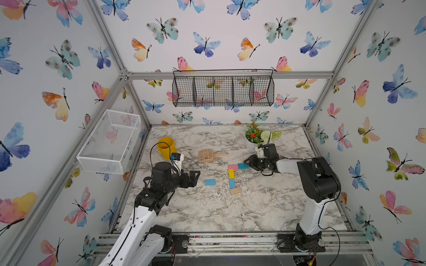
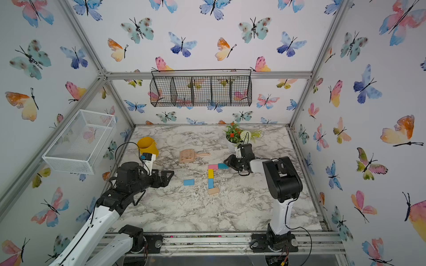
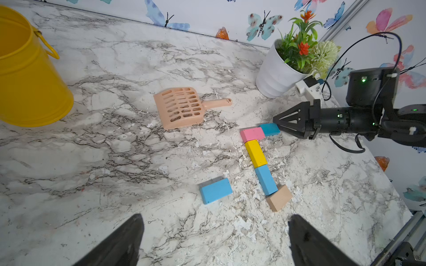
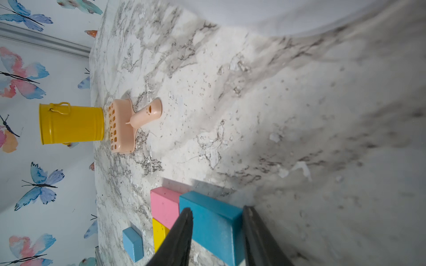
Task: Assemble the letter c with building blocks
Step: Assemble the building block at the center of the board.
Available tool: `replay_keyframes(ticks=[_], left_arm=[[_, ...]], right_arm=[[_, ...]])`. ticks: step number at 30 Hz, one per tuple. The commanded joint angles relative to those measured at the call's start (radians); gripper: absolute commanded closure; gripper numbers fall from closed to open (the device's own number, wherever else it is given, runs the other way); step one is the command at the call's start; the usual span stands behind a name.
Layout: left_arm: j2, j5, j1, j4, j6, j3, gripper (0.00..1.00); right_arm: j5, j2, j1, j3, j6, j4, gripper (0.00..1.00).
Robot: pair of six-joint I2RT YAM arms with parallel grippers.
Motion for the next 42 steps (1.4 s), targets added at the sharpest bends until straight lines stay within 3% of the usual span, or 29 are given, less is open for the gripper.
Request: replay_keyframes(ticks=[1, 10, 16, 23, 33, 42], left_arm=[[-0.004, -0.014, -0.006, 0.014, 0.0, -0.01, 0.02], [-0.003, -0.016, -0.005, 0.014, 0.0, -0.01, 0.02], [0.0, -0.021, -0.005, 0.013, -0.001, -0.009, 0.02], [0.017, -0.044, -0.005, 0.012, -0.015, -0.01, 0.02], [0.079, -0.039, -0.011, 0.008, -0.011, -0.003, 0.03], [0.157, -0.224, -0.222, -0.023, -0.07, 0.008, 0.13]], right_arm=[[-0.033, 0.025, -0.007, -0.015, 0.021, 0.031, 0.61], [0.051, -0.043, -0.015, -0.017, 0.004, -0.004, 0.57], [0.073, -0.103, -0.015, -0.003, -0.094, -0.084, 0.5], [0.07, -0.234, -0.009, -0.059, -0.166, -0.172, 0.52], [0.123, -0.342, 0.14, -0.026, -0.293, -0.389, 0.53], [0.149, -0.391, 0.232, 0.017, -0.296, -0.491, 0.53]])
